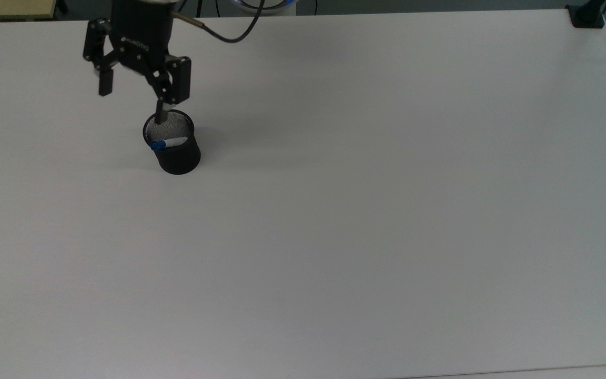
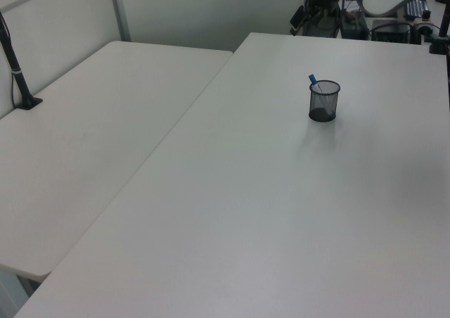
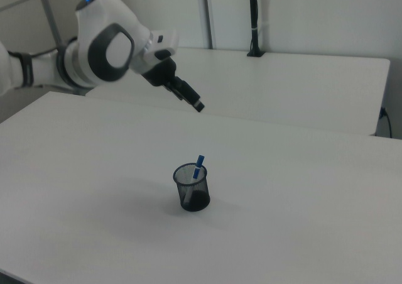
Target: Insert the marker
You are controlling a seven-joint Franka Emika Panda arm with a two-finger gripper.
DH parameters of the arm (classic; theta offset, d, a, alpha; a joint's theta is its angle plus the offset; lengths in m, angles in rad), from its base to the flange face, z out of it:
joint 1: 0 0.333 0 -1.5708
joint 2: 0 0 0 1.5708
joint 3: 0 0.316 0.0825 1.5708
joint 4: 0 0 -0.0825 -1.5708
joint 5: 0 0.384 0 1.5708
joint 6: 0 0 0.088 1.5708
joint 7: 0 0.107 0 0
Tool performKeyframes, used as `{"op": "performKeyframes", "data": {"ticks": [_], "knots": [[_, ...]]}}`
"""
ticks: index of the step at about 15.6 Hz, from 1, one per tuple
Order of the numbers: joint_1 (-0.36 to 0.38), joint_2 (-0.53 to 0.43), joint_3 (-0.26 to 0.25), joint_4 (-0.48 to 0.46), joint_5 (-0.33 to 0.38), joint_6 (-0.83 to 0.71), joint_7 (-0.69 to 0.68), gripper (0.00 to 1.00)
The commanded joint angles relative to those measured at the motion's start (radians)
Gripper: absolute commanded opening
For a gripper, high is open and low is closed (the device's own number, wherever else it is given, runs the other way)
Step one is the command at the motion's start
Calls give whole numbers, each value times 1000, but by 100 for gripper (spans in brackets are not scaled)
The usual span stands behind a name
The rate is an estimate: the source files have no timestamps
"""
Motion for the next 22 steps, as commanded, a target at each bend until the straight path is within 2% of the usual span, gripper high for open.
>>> {"op": "performKeyframes", "data": {"ticks": [1,4,6,7,9,10,12,14,17,18,22], "knots": [[59,0,-4,171,142,-365,13,100],[115,-17,-21,234,197,-626,10,100],[129,-28,-26,235,220,-718,8,100],[151,-48,-45,232,240,-747,-2,100],[218,-100,-128,193,315,-752,-79,100],[223,-124,-144,167,355,-746,-128,100],[206,-128,-145,168,404,-743,-247,100],[179,-123,-132,169,410,-723,-324,100],[105,-118,-60,168,410,-673,-450,100],[90,-118,-43,168,409,-656,-476,100],[93,-108,-41,169,375,-620,-478,100]]}}
